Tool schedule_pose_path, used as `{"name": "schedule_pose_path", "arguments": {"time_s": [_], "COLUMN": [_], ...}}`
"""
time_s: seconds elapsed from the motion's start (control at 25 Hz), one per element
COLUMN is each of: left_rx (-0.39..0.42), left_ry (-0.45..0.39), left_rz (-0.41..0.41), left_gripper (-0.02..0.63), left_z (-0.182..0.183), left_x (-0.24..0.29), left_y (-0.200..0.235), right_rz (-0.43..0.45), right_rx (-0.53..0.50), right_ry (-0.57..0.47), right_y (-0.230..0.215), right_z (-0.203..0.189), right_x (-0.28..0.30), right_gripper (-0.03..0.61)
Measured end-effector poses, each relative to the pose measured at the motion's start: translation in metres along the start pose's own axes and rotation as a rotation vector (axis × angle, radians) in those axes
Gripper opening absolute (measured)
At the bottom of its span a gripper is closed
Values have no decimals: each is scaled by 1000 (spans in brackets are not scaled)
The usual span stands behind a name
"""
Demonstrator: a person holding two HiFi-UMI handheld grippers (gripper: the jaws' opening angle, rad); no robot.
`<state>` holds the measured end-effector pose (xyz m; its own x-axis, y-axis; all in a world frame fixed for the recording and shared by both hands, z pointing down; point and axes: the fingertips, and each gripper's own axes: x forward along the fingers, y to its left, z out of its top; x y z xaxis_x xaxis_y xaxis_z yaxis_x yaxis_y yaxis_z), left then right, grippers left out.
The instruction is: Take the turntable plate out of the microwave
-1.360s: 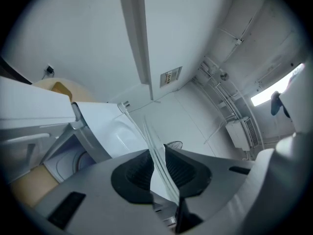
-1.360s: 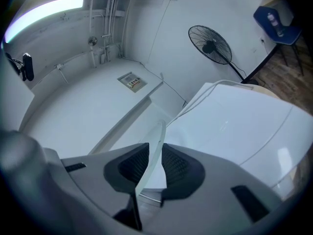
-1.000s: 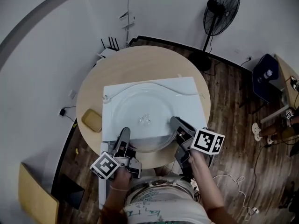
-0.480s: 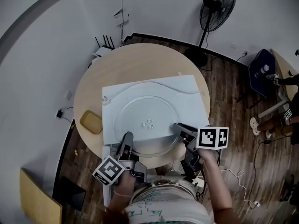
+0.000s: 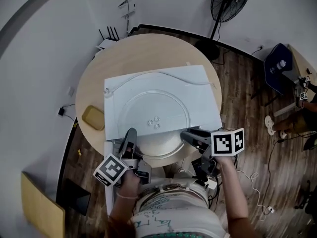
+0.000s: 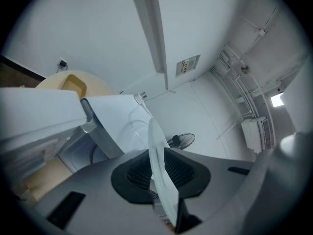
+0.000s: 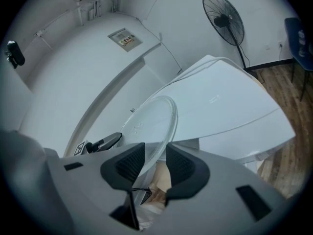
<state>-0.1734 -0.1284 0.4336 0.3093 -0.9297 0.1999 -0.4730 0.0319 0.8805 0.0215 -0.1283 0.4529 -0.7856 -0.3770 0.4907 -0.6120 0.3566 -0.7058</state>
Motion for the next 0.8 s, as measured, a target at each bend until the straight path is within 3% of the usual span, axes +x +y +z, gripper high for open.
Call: {"name": "schedule_pose_path", "arguments": {"time_s": [0.24, 0.36, 0.48, 0.56, 0.68, 0.8], "left_rx": [41, 24, 8, 28, 68, 130], "left_ry": [21, 21, 32, 40, 48, 60], "left_rz": [2, 7, 23, 38, 29, 25], "left_gripper": [71, 70, 71, 123, 100, 109], "left_z": [-10, -15, -23, -28, -28, -27], "left_x": [-5, -9, -13, -13, -11, -14], "left_y": [1, 2, 8, 11, 10, 9], "right_rz": [-23, 6, 52, 87, 138, 143], "right_rx": [-14, -23, -67, -53, 15, 20], "right_ry": [-53, -67, -32, -5, -8, -17], "right_y": [-3, 2, 13, 19, 22, 23], "right_z": [-2, -8, -21, -33, -41, -40], "right_x": [-2, -3, 2, 5, 7, 8], "right_gripper": [130, 180, 189, 188, 136, 137]}}
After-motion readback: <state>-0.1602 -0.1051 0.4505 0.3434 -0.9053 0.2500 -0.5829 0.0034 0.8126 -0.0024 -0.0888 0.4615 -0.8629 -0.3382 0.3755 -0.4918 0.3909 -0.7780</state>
